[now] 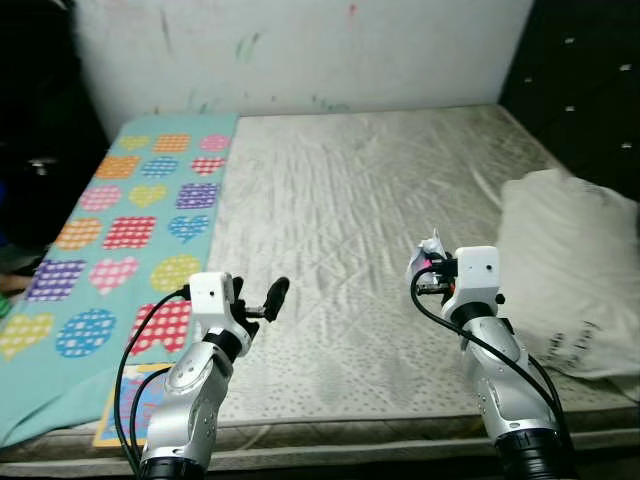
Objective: Clean up the room
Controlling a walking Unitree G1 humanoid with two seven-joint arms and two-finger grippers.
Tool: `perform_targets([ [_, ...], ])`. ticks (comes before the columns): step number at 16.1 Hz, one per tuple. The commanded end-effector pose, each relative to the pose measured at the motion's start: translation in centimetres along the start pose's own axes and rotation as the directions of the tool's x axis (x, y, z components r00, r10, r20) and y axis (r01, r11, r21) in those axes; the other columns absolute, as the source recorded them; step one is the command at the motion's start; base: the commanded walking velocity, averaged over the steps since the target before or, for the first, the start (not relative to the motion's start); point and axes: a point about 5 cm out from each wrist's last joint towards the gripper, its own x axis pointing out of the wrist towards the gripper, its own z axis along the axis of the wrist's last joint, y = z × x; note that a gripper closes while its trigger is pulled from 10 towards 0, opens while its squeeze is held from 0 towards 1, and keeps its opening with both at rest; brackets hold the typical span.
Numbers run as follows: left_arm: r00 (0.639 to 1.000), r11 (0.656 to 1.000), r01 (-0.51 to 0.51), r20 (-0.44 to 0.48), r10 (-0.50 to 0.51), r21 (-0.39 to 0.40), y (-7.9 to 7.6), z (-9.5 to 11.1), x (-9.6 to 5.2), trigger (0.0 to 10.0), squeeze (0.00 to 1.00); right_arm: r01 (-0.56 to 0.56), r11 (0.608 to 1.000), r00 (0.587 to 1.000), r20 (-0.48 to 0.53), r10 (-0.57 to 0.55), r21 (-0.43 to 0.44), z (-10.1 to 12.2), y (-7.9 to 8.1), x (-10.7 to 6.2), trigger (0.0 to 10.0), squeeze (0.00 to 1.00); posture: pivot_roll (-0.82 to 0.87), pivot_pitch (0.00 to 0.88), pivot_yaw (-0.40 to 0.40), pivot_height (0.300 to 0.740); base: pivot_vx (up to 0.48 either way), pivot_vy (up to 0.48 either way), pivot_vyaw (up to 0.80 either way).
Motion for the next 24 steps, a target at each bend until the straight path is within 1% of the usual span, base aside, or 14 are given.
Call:
perform_targets([
  [1, 1.000, 1.000, -0.028, -0.002, 0.028, 0.007, 0.86, 0.17, -0.29, 10.0, 0.00, -0.024, 1.000, 1.000, 0.010, 0.024, 0.005, 0.20, 0.74, 0.12, 10.0, 0.00, -0.14, 0.000, 0.023, 0.740, 0.000, 0.000, 0.00],
  [11, 1.000, 1.000, -0.022, -0.002, 0.022, 0.004, 0.69, 0.09, -0.06, 10.0, 0.00, -0.029, 1.000, 1.000, 0.005, 0.029, -0.004, 0.05, 0.63, 0.23, 10.0, 0.00, -0.14, 0.000, 0.019, 0.740, 0.000, 0.466, 0.00],
  [13, 1.000, 1.000, -0.014, 0.012, 0.014, 0.001, 0.61, 0.17, -0.12, 10.0, 0.00, -0.031, 0.999, 1.000, 0.004, 0.031, -0.007, 0.01, 0.62, 0.24, 10.0, 0.00, -0.14, 0.000, 0.018, 0.740, 0.000, 0.000, 0.00],
  [14, 1.000, 1.000, 0.016, 0.018, -0.016, 0.000, 0.34, 0.24, -0.18, 10.0, 0.00, -0.034, 0.999, 0.999, 0.002, 0.034, -0.008, -0.02, 0.64, 0.25, 10.0, 0.00, -0.14, 0.000, 0.018, 0.740, 0.000, 0.000, 0.00],
  [15, 0.999, 0.999, 0.035, 0.031, -0.034, -0.018, 0.18, 0.33, -0.21, 10.0, 0.00, -0.037, 0.999, 0.999, 0.002, 0.037, -0.010, -0.03, 0.70, 0.27, 10.0, 0.00, -0.14, 0.000, 0.018, 0.740, 0.240, 0.000, 0.00],
  [17, 0.999, 0.999, 0.041, 0.030, -0.041, -0.018, 0.10, 0.31, -0.24, 10.0, 0.00, -0.048, 0.999, 0.999, 0.008, 0.048, -0.025, 0.03, 0.75, 0.30, 10.0, 0.00, -0.14, 0.000, 0.017, 0.740, 0.377, 0.000, 0.00],
  [24, 0.999, 0.999, 0.043, 0.026, -0.042, -0.021, 0.17, 0.29, -0.36, 10.0, 0.00, -0.056, 0.998, 0.998, -0.001, 0.056, -0.029, -0.31, 0.92, 0.12, 10.0, 0.00, -0.14, 0.000, 0.016, 0.740, 0.480, 0.000, 0.00],
])
